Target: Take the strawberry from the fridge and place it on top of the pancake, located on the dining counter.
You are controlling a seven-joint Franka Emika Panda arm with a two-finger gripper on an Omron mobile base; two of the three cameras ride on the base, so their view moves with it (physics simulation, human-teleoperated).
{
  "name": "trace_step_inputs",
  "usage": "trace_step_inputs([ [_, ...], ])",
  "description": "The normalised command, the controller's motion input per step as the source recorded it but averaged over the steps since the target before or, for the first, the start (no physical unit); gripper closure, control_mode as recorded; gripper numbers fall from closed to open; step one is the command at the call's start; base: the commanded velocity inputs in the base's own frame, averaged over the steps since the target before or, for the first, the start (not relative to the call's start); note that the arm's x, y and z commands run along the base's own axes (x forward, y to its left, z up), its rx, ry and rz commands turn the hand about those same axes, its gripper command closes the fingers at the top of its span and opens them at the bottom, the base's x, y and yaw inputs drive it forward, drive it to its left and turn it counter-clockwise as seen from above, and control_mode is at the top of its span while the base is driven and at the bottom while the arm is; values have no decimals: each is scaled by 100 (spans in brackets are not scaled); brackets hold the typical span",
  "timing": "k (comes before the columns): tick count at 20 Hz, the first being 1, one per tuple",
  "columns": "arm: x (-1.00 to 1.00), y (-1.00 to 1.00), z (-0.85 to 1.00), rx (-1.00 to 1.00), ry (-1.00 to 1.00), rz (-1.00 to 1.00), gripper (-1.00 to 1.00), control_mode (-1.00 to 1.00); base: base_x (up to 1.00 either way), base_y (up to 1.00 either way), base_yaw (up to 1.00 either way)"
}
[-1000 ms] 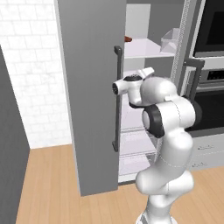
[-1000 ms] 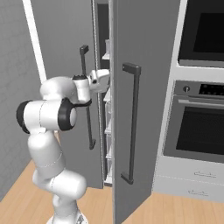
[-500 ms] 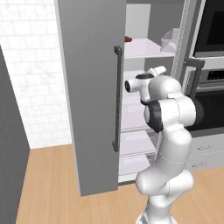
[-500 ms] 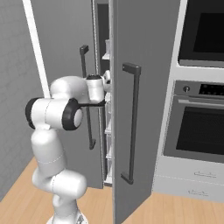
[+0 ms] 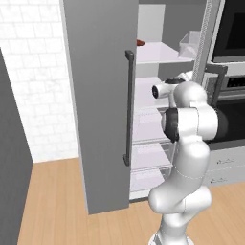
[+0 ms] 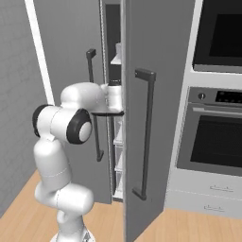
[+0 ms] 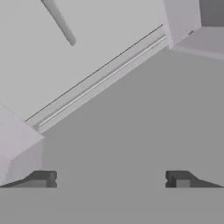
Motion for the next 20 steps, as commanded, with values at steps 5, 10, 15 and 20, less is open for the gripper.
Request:
trace_step_inputs([
  [5, -54, -82, 26, 0, -9, -8, -100, -100, 0, 0, 0],
  [10, -56, -84, 25, 0, -10, -9, -100, -100, 0, 0, 0],
  [15, -44, -85, 23, 0, -9, -8, -100, -100, 0, 0, 0],
  [20, -15, -77, 13, 0, -3, -6, -100, -100, 0, 0, 0],
])
